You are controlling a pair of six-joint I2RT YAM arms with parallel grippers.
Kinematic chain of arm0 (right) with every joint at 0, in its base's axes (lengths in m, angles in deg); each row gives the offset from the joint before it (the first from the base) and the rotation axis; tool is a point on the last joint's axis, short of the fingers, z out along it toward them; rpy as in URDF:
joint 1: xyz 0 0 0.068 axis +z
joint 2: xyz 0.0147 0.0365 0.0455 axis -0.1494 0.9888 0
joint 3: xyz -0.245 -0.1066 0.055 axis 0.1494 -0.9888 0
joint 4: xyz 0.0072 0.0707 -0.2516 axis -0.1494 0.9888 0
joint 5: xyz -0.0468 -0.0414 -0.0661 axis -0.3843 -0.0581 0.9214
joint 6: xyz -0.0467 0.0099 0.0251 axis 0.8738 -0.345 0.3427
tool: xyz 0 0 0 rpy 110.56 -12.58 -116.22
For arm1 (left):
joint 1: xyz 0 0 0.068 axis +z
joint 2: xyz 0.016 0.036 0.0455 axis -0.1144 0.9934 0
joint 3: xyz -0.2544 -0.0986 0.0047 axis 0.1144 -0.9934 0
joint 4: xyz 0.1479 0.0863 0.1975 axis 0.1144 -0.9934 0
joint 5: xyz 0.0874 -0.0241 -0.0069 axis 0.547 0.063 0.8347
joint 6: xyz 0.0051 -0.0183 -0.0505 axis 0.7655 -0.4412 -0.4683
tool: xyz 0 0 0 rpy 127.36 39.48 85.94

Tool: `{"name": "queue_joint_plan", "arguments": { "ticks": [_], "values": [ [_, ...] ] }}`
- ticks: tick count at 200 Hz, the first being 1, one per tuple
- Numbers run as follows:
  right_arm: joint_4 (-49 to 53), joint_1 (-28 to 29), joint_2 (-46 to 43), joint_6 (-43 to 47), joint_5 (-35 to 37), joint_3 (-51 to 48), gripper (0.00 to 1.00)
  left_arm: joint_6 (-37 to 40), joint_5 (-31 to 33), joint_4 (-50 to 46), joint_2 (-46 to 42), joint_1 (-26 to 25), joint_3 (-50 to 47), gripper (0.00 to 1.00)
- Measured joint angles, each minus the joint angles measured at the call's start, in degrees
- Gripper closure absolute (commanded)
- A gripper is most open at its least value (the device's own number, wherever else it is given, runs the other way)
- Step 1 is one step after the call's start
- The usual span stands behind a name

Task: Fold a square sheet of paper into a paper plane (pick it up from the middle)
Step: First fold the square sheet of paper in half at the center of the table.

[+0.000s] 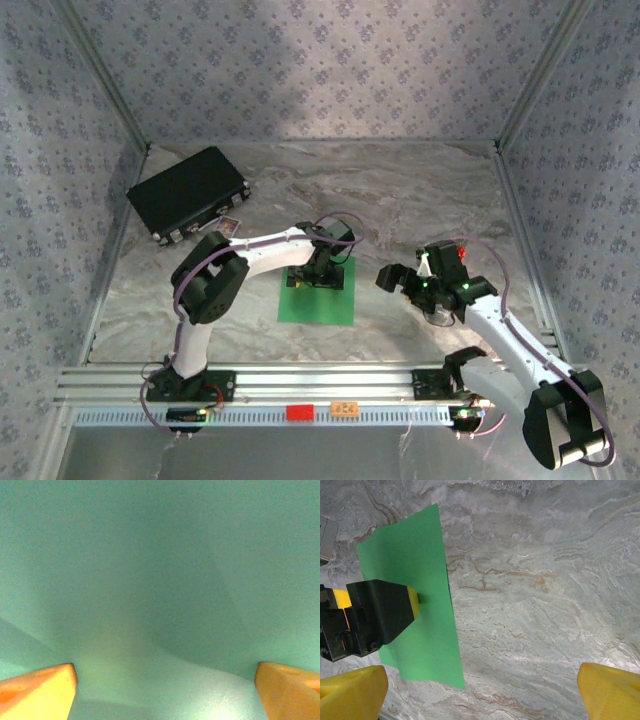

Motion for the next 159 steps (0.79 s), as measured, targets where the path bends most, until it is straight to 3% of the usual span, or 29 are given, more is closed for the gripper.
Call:
{"name": "queue_joint_plan", "arguments": {
  "ticks": [28,102,159],
  "values": [
    [0.0,0.0,0.0,0.0,0.2,0.0,0.01,0.0,0.0,0.3,-0.1,-0.2,0.0,0.14],
    [1.6,0.5,-4.0,-3.3,6.6,0.4,0.01,0.7,0.5,4.4,-2.8,-0.8,-3.7,0.51],
    [-0.3,0.5,-4.2,-3.5,5.6,0.4,0.01,0.9,-2.3,13.4,-9.2,-0.7,-10.6,0.58]
  ]
}}
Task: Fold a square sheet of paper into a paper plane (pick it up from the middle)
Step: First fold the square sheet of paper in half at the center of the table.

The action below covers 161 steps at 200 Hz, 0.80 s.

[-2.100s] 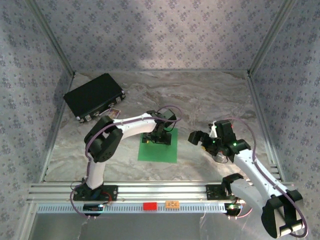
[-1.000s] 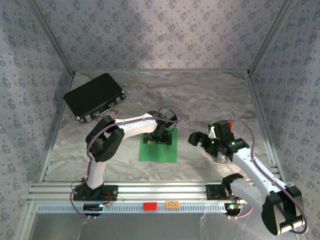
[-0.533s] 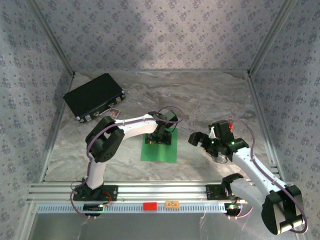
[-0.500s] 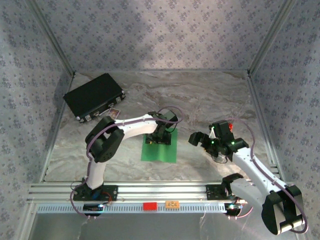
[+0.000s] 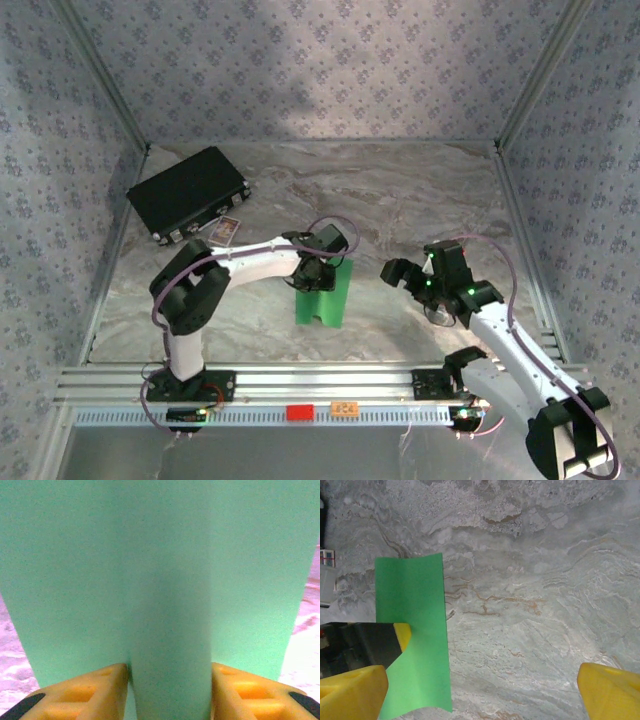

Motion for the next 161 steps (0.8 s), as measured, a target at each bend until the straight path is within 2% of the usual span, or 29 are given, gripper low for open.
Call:
{"name": "queue_joint_plan", "arguments": {
  "ticks": [49,105,161],
  "values": [
    [-0.6,0.0,0.5,0.0,-0.6,0.0,0.01,-1.5,-9.6,12.4,-4.5,2.6,-6.3,0.60],
    [-1.5,0.0,0.5,0.0,-1.7,0.0,0.01,-7.1,-21.2,29.3,-8.7,6.4,-15.0,0.60],
    [-3.0,0.0,0.4,-0.3,-2.1,0.0,0.01,-15.3,-27.0,48.0,-9.5,7.3,-21.9,0.61]
  ]
}}
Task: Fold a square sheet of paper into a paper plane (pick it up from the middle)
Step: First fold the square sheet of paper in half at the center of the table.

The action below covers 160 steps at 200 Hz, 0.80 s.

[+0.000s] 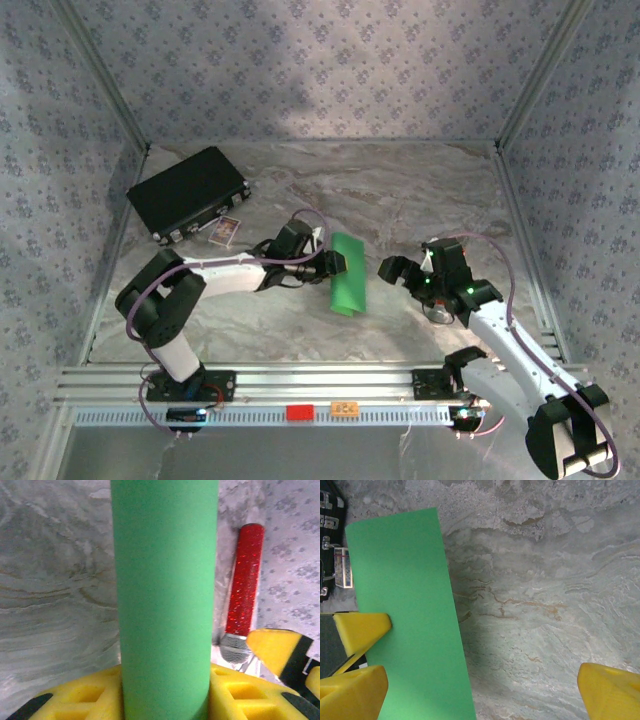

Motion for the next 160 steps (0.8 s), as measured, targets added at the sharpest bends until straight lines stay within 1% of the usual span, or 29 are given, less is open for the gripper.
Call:
{"name": "queue_joint_plan", "arguments": {
  "ticks": [32,55,160],
  "values": [
    [-0.8,0.0,0.0,-0.9,0.1,0.0,0.01,-3.0,-0.9,7.4,0.0,0.0,-2.8,0.61],
    [-1.1,0.0,-0.1,-1.2,0.4,0.0,0.01,-4.3,-1.0,10.7,0.0,0.0,-3.9,0.61],
    [0.6,-1.8,-2.8,-0.8,0.9,0.0,0.02,-5.6,-1.0,15.8,0.1,0.0,-6.1,0.62]
  ]
}}
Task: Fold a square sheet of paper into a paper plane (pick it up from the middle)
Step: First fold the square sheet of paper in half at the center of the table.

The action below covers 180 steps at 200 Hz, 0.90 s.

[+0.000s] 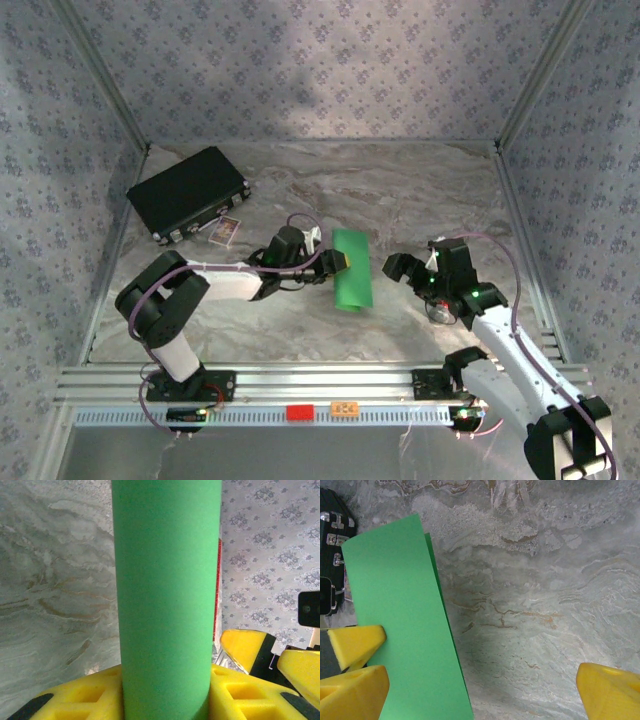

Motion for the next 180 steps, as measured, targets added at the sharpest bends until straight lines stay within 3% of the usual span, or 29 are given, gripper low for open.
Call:
{"name": "queue_joint_plan", "arguments": {
  "ticks": [80,141,180],
  "values": [
    [-0.9,-0.3,1.8,0.0,-1.9,-0.2,0.04,-1.0,-1.3,1.8,5.1,0.0,0.1,0.63],
    [-1.7,-0.2,1.6,0.3,-3.9,-0.7,0.09,0.5,-1.3,-2.8,7.4,0.0,1.7,0.62],
    [-1.7,0.1,1.6,0.6,-4.3,-0.7,0.09,3.4,-0.6,-8.3,7.5,0.0,3.4,0.56]
  ]
}}
